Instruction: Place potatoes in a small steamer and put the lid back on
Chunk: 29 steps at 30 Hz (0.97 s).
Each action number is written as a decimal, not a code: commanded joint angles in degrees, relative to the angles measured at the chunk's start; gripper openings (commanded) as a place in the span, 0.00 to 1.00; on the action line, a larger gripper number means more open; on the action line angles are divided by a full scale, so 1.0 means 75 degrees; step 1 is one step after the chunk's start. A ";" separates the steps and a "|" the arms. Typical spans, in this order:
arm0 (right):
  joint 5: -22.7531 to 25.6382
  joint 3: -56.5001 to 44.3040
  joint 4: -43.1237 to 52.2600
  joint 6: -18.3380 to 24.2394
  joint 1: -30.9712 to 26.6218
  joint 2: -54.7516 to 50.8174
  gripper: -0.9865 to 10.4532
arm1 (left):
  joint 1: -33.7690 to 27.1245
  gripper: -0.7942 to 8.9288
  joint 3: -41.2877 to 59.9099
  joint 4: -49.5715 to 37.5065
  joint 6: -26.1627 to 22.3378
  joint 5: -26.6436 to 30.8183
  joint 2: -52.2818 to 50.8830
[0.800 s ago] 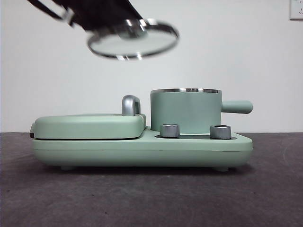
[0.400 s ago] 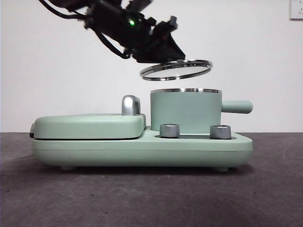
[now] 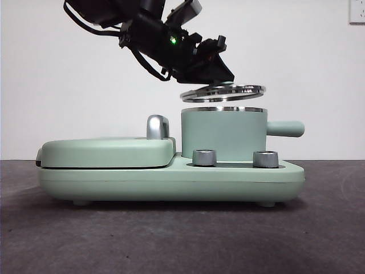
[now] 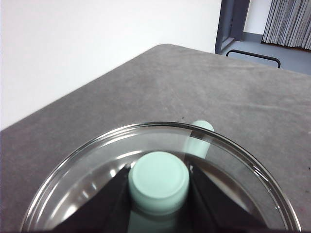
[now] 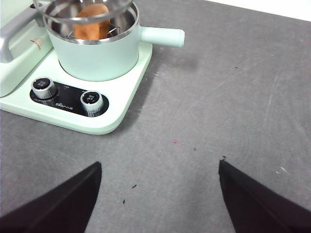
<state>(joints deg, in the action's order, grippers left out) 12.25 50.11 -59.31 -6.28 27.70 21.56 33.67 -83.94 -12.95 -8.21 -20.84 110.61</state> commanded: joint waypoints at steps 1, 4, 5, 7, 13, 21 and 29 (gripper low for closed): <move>0.0035 0.0047 0.0070 -0.0076 0.0041 0.0003 0.41 | 0.0070 0.10 -0.0256 -0.0219 -0.0181 -0.0017 0.0204; 0.0038 0.0047 0.0073 -0.0073 0.0041 0.0003 0.41 | 0.0070 0.10 -0.0256 -0.0216 -0.0245 -0.0017 0.0274; 0.0038 0.0047 0.0073 -0.0073 0.0041 0.0003 0.41 | 0.0070 0.10 -0.0256 -0.0216 -0.0245 -0.0017 0.0306; 0.0035 0.0047 0.0073 -0.0073 0.0041 0.0003 0.41 | 0.0070 0.10 -0.0256 -0.0175 -0.0242 -0.0017 0.0391; 0.0038 0.0047 0.0073 -0.0076 0.0041 0.0003 0.41 | 0.0070 0.10 -0.0256 0.0023 -0.0242 -0.0017 0.0571; 0.0204 0.0047 0.0067 -0.0073 0.0041 0.0003 0.41 | 0.0073 0.10 -0.0256 -0.0248 -0.0242 -0.0023 0.0574; 0.0201 0.0047 0.0067 -0.0076 0.0041 0.0003 0.41 | 0.0055 0.10 -0.0256 -0.0463 -0.0309 -0.0023 0.0574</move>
<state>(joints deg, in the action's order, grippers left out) 13.63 50.11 -59.31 -6.28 27.70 21.56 33.78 -84.27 -14.06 -9.82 -20.99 113.54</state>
